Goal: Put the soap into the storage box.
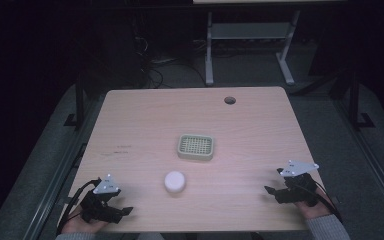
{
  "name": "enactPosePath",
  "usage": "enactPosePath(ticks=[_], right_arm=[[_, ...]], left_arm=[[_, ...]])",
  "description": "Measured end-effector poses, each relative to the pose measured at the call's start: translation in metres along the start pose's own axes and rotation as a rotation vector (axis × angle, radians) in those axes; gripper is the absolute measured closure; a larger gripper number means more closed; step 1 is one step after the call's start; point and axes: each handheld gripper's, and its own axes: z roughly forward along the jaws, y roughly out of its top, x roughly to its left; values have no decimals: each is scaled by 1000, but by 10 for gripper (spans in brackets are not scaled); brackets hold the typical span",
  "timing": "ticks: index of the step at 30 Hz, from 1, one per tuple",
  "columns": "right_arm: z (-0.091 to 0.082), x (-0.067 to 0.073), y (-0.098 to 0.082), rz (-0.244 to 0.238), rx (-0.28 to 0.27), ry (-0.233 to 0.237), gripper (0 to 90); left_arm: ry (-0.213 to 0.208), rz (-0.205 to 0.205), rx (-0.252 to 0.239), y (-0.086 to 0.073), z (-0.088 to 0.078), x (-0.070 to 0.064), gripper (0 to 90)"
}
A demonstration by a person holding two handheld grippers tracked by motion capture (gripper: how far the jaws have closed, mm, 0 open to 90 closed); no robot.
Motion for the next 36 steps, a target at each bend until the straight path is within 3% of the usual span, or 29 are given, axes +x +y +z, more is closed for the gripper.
enactPosePath(ticks=[12,15,21,27,36], right_arm=[[-5,-2,-2,13,-13,-13,232],[-5,-2,-1,-2,-15,-15,232],[-5,1,0,-1,-12,-6,232],[-5,2,1,-8,-10,-1,232],[-6,1,0,-9,-22,-6,232]], left_arm=[[-15,17,1,1,2,-3,221],[-20,14,21,2,4,-4,208],[-11,62,27,8,7,-11,208],[-19,67,39,14,12,-15,208],[-24,113,72,29,20,-23,208]])
